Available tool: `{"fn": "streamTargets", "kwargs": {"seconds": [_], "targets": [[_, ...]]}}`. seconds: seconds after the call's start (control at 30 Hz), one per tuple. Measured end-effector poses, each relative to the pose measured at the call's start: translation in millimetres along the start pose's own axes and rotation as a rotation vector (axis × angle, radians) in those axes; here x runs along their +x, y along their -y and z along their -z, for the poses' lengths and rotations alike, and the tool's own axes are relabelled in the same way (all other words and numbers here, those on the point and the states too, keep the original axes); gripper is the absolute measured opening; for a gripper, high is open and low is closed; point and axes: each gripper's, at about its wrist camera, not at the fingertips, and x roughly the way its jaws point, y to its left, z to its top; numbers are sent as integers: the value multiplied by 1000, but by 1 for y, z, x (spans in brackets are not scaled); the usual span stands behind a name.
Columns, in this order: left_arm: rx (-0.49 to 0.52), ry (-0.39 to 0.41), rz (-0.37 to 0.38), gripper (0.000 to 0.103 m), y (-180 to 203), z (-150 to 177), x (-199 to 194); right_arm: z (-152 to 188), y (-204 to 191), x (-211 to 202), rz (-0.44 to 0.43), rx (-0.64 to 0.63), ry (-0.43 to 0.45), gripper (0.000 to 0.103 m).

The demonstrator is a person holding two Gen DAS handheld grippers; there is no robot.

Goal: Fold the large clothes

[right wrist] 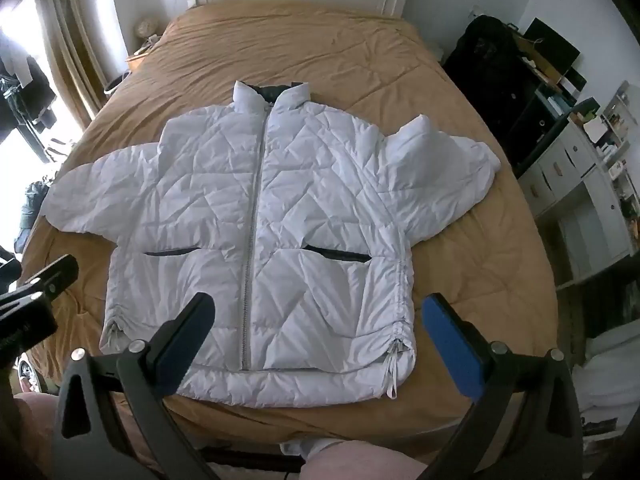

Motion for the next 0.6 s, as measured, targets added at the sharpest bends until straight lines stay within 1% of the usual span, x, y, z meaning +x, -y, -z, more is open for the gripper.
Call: {"fn": "streamTargets", "kwargs": {"seconds": [0.03, 0.07, 0.1, 0.13, 0.33, 0.53, 0.57, 0.6], "targets": [[-25, -3, 46, 103, -20, -1, 3, 0, 0, 0, 2, -2, 0, 103], [-8, 5, 2, 103, -13, 0, 0, 0, 0, 0, 4, -4, 0, 103], [-13, 2, -21, 103, -8, 1, 3, 0, -1, -1, 6, -5, 0, 103], [-1, 16, -47, 103, -2, 4, 2, 0, 0, 0, 1, 0, -4, 103], [16, 3, -69, 103, 4, 9, 3, 1, 1, -1, -1, 0, -4, 103], [15, 0, -67, 103, 2, 18, 2, 0, 0, 2, 0, 1, -7, 103], [18, -7, -68, 103, 6, 9, 6, 0, -1, 3, 1, 1, -6, 103], [19, -6, -68, 102, 7, 9, 6, 0, -1, 3, -1, 1, -7, 103]]}}
